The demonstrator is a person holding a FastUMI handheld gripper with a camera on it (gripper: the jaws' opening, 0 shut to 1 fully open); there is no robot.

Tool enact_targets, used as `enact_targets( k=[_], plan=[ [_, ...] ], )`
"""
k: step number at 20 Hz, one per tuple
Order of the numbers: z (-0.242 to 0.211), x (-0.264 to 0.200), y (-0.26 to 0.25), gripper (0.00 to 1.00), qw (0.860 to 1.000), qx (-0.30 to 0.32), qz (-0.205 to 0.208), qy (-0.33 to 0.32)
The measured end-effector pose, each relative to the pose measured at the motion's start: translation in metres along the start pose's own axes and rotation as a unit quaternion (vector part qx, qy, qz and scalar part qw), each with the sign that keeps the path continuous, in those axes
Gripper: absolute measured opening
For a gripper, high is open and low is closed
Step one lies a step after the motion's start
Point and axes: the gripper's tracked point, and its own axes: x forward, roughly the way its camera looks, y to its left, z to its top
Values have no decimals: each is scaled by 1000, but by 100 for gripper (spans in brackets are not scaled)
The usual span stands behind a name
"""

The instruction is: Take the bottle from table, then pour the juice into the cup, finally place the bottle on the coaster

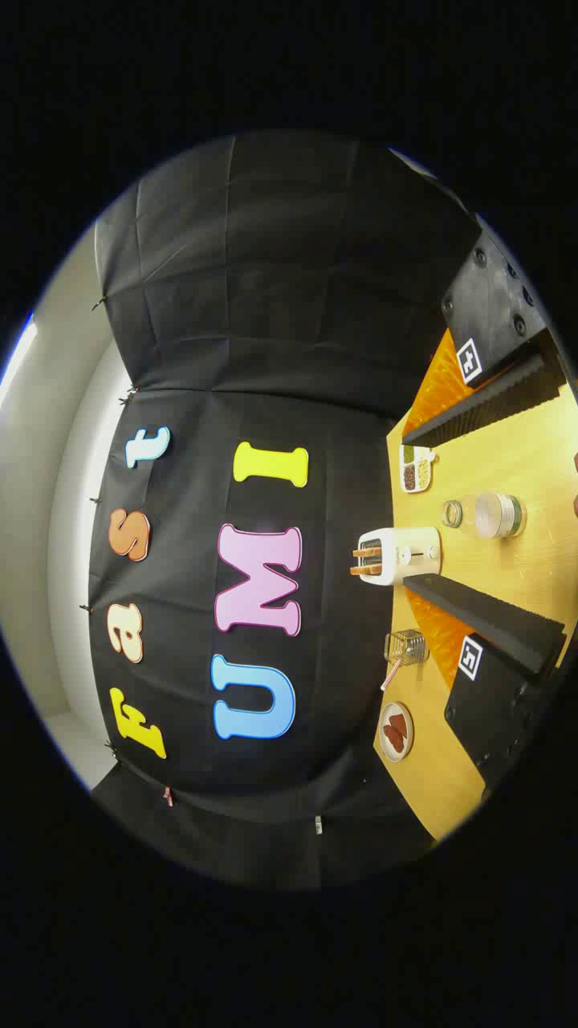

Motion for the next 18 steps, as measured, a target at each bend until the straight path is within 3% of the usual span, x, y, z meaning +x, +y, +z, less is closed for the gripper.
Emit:
enact_targets(
  k=[18],
  plan=[
    [-2, 4, 18, 97, 1000, 2, 11, 3]
  ],
)
